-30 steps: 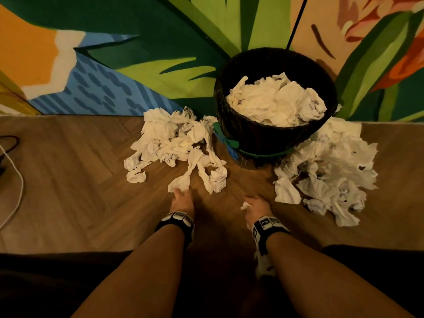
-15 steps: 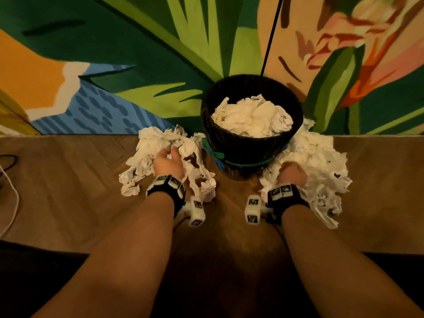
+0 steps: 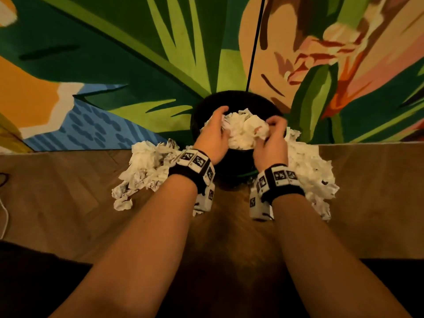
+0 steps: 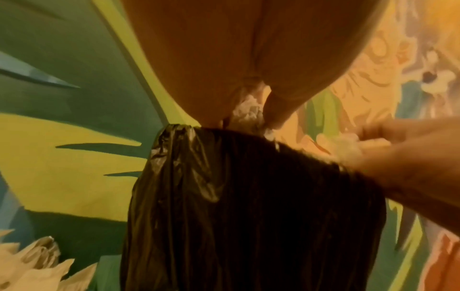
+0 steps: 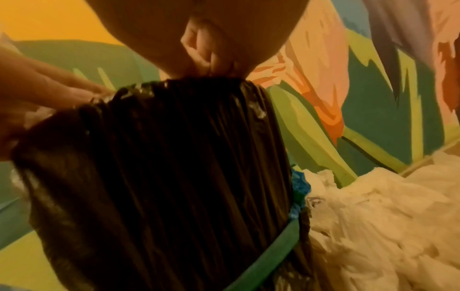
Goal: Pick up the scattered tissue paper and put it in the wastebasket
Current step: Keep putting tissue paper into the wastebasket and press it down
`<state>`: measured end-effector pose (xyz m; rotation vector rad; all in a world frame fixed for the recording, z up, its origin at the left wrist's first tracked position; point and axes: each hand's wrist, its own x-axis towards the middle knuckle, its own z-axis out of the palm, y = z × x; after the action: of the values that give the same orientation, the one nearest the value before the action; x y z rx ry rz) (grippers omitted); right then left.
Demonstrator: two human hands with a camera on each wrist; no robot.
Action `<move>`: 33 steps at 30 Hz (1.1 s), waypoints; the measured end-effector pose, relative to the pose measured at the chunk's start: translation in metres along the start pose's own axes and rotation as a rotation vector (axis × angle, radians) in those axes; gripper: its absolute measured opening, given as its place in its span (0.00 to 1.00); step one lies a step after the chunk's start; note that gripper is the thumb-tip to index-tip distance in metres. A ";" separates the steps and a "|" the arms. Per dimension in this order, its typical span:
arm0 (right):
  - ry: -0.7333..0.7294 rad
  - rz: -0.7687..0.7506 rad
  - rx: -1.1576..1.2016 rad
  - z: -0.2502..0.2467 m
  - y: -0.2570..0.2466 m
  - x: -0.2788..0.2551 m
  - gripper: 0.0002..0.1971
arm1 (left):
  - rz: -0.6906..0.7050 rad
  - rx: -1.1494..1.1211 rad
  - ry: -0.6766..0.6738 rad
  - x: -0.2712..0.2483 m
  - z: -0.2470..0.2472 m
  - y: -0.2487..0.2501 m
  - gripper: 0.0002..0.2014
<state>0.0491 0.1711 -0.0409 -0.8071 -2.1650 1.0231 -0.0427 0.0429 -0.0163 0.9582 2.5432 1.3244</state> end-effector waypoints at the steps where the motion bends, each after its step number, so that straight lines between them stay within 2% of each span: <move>1: -0.023 -0.029 -0.037 0.003 0.003 -0.003 0.16 | 0.018 0.045 -0.004 -0.001 0.004 -0.003 0.23; 3: -0.033 -0.098 -0.112 0.007 0.007 -0.001 0.09 | 0.015 0.138 -0.017 0.000 0.009 -0.009 0.21; 6: -0.012 -0.183 -0.182 0.013 0.010 -0.003 0.15 | 0.016 0.236 -0.012 0.009 0.009 -0.017 0.17; 10: 0.096 -0.182 -0.236 0.019 0.013 -0.011 0.17 | 0.110 0.470 -0.004 0.015 0.007 -0.023 0.14; 14: 0.022 -0.267 -0.281 0.019 0.015 -0.010 0.22 | 0.042 0.531 -0.078 0.017 0.010 -0.016 0.24; 16: 0.046 -0.246 -0.222 0.019 0.016 -0.009 0.20 | 0.029 0.598 -0.098 0.019 0.014 -0.013 0.27; 19: 0.077 -0.264 -0.220 0.021 0.020 -0.010 0.16 | 0.027 0.650 -0.095 0.020 0.016 -0.011 0.28; 21: 0.091 -0.300 -0.252 0.024 0.023 -0.009 0.21 | 0.025 0.684 -0.095 0.021 0.017 -0.012 0.30; 23: 0.069 -0.252 -0.303 0.027 0.027 -0.004 0.25 | 0.009 0.737 -0.138 0.022 0.017 -0.013 0.31; 28: 0.016 -0.180 -0.370 0.030 0.029 0.003 0.24 | -0.045 0.840 -0.243 0.019 0.015 -0.015 0.30; 33: 0.033 -0.209 -0.404 0.027 0.025 0.000 0.29 | 0.007 0.810 -0.221 0.018 0.012 -0.019 0.34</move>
<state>0.0356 0.1719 -0.0753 -0.7446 -2.4028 0.4709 -0.0616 0.0537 -0.0356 1.1241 2.8921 0.1100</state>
